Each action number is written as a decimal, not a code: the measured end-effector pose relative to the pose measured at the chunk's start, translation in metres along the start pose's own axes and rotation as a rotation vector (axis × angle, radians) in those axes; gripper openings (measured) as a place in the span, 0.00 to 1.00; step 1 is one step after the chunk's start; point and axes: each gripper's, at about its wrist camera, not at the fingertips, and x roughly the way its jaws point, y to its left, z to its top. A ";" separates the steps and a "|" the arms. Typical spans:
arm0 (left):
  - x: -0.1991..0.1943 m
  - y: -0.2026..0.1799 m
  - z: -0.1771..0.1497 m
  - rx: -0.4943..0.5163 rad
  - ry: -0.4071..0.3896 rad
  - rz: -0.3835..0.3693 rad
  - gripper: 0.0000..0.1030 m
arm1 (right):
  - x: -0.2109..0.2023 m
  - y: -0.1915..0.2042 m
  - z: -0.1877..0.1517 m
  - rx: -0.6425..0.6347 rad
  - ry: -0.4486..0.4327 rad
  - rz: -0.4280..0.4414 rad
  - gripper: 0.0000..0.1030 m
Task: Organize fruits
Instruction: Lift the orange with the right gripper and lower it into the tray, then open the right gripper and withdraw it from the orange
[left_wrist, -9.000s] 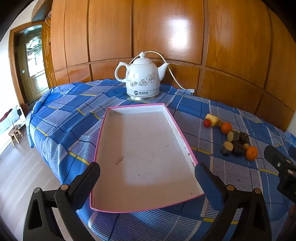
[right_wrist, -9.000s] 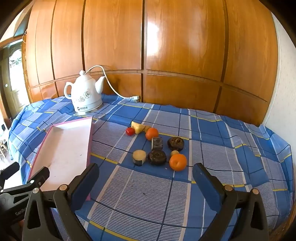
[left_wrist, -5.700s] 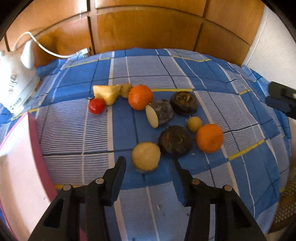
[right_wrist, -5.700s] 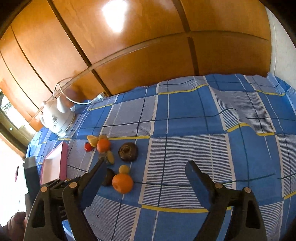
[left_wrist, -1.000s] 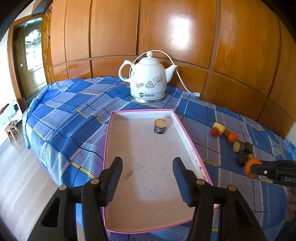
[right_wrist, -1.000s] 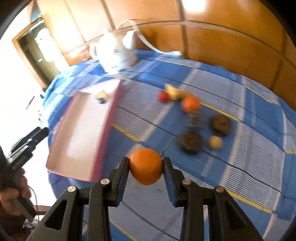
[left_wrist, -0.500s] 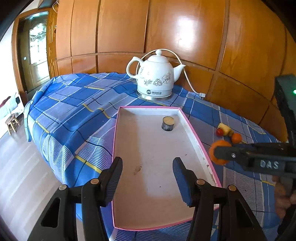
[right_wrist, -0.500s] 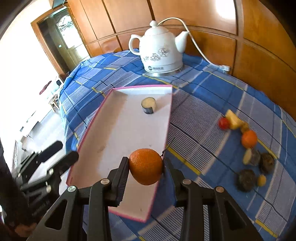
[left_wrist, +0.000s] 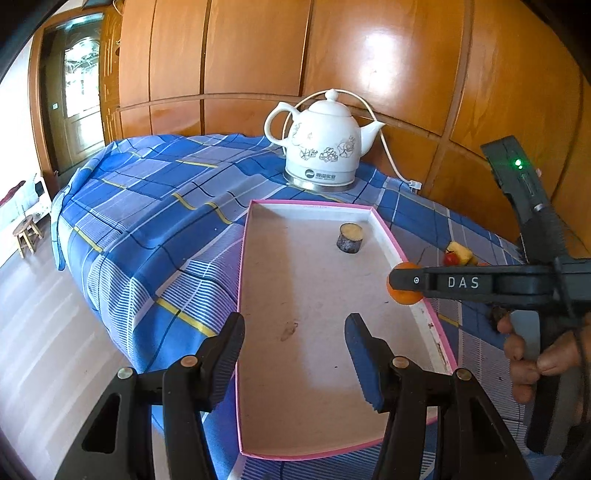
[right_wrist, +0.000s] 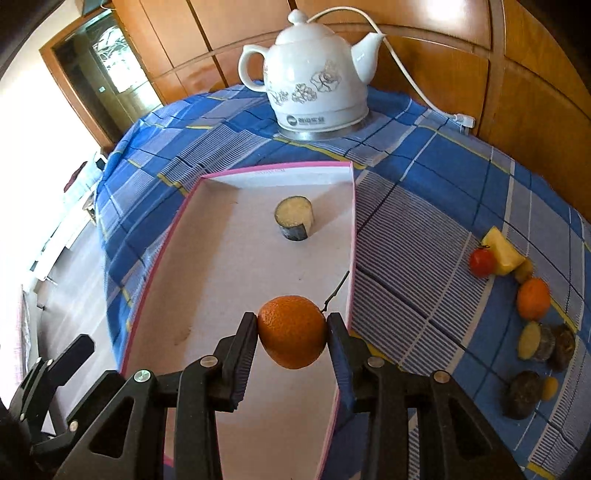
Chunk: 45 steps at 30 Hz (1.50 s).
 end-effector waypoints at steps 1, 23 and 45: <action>0.001 0.000 0.001 -0.003 0.003 0.000 0.56 | 0.001 0.000 -0.001 0.003 -0.001 0.006 0.39; -0.006 -0.012 -0.001 0.022 -0.005 -0.014 0.57 | -0.069 -0.013 -0.034 -0.020 -0.158 -0.066 0.55; -0.017 -0.035 0.000 0.089 -0.021 -0.022 0.57 | -0.135 -0.073 -0.069 -0.049 -0.231 -0.226 0.55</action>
